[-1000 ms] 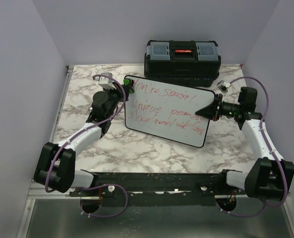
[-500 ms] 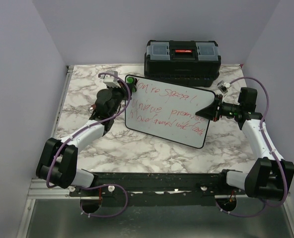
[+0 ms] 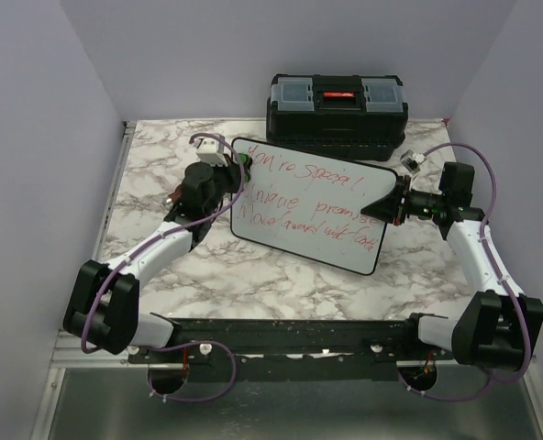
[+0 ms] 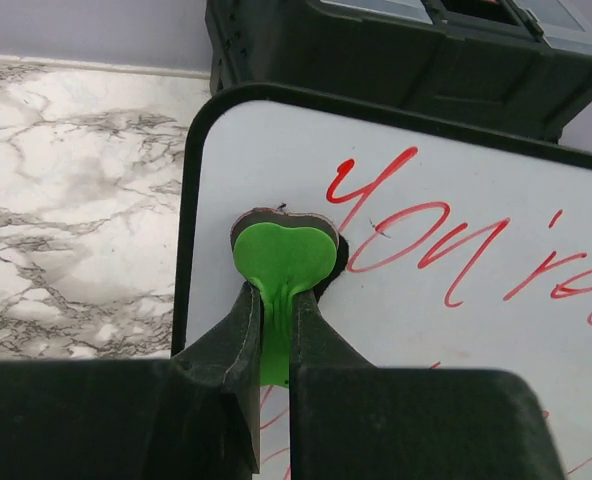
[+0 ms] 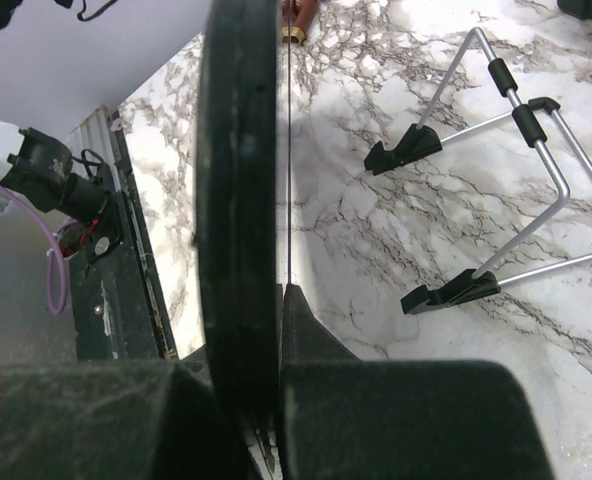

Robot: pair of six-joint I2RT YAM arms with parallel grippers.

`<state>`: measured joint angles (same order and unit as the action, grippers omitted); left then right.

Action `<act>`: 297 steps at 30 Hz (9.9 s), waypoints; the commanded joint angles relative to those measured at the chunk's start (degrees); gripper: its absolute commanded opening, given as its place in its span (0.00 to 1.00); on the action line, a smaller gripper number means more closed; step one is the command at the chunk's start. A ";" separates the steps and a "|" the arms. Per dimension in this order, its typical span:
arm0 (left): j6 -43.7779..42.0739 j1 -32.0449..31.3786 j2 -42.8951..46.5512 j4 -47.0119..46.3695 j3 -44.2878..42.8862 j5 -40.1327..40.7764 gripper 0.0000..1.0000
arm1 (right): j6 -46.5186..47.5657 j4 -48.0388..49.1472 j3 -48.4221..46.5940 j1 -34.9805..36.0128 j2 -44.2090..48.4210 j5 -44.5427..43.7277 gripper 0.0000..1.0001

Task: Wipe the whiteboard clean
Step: Erase the whiteboard at the whiteboard stand.

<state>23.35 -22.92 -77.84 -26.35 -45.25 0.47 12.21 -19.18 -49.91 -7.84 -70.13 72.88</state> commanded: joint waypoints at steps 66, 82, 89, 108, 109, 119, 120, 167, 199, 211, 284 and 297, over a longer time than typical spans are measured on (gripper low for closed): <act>-2.26 -4.96 -5.56 -0.89 -1.04 8.26 0.00 | 5.18 0.46 0.02 0.32 0.99 -0.55 0.01; -6.82 -4.24 -8.14 5.56 -16.96 6.79 0.00 | 5.29 0.37 0.08 0.28 1.41 -0.28 0.01; -7.57 -4.33 -9.76 7.68 -19.34 4.29 0.00 | 5.30 0.37 0.07 0.33 1.44 -0.20 0.01; -15.62 -4.25 -10.47 8.99 -10.62 0.35 0.00 | 5.46 0.28 0.01 0.29 1.20 -0.05 0.01; -15.62 -4.24 -10.56 9.18 -11.07 0.24 0.00 | 5.51 0.28 0.11 0.35 1.14 -0.02 0.01; -15.88 -4.15 -11.55 15.10 -22.89 -3.32 0.00 | 5.64 0.11 0.08 0.31 1.43 -0.20 0.01; -15.96 -4.13 -11.76 16.05 -24.06 -3.29 0.00 | 5.68 0.10 0.08 0.29 1.46 -0.20 0.01; -18.56 -4.04 -13.50 24.20 -23.48 -3.81 0.00 | 5.91 -0.20 0.05 0.34 1.33 -0.20 0.01; -9.79 -0.64 -11.17 18.38 -22.26 -9.31 0.00 | 6.05 -0.16 0.08 0.35 1.57 -0.11 0.01; -8.23 -0.64 -12.53 17.48 -20.92 -10.66 0.00 | 6.02 -0.24 0.05 0.34 1.43 -0.02 0.01; -9.29 -4.63 -16.24 26.02 -32.97 -5.31 0.00 | 6.17 -0.16 0.25 0.33 1.13 -0.16 0.01; -7.45 -4.67 -14.86 21.09 -19.83 -4.72 0.00 | 6.16 -0.16 0.21 0.33 1.13 -0.02 0.01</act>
<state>14.92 -27.14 -92.14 -6.81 -69.06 -4.97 12.86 -21.04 -49.84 -8.38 -70.06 68.62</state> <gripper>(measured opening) 0.060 0.050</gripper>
